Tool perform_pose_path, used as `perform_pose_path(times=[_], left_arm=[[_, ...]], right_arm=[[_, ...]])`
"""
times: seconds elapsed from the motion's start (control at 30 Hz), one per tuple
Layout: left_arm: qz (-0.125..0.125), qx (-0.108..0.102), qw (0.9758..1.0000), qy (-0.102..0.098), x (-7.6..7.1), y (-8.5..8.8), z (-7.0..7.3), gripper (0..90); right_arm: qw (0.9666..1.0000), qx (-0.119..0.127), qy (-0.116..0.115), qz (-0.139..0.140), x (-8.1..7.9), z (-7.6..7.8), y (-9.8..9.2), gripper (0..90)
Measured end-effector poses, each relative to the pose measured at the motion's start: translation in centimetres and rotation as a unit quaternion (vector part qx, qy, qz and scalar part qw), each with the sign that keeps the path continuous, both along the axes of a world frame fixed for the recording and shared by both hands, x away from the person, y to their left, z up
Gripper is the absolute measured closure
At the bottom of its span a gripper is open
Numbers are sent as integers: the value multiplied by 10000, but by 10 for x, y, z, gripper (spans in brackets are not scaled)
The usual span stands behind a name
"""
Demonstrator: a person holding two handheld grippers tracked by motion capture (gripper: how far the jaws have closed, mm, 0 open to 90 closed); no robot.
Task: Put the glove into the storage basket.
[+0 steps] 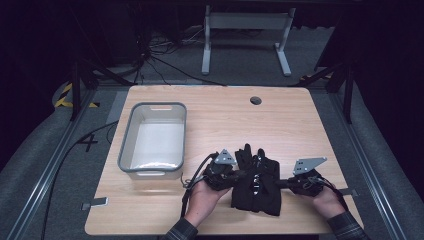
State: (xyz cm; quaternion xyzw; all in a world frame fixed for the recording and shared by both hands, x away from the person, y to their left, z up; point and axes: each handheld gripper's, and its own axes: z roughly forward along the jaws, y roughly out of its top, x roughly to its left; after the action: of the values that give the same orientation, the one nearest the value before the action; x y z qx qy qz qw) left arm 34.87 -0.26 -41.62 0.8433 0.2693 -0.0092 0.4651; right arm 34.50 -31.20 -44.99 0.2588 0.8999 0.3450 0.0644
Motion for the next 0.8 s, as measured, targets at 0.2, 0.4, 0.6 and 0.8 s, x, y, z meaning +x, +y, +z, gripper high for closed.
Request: perform_pose_path(times=[0.2, 0.4, 0.6, 0.8], left_arm=[[-81, 10, 10000, -28, -2, -5, 2, 856], [-176, -25, 9998, 36, 0, -15, 0, 856], [-262, -86, 9995, 149, 5, -27, -5, 853], [-338, -64, 9993, 112, 6, -42, -6, 853]], right_arm=[[10000, 19, -2, 78, 3, -2, 8, 900], [9997, 3, -35, 236, 5, -2, 22, 900], [9997, 48, -55, 242, 5, -1, 22, 900], [9998, 121, -139, 80, 4, 5, 10, 900]])
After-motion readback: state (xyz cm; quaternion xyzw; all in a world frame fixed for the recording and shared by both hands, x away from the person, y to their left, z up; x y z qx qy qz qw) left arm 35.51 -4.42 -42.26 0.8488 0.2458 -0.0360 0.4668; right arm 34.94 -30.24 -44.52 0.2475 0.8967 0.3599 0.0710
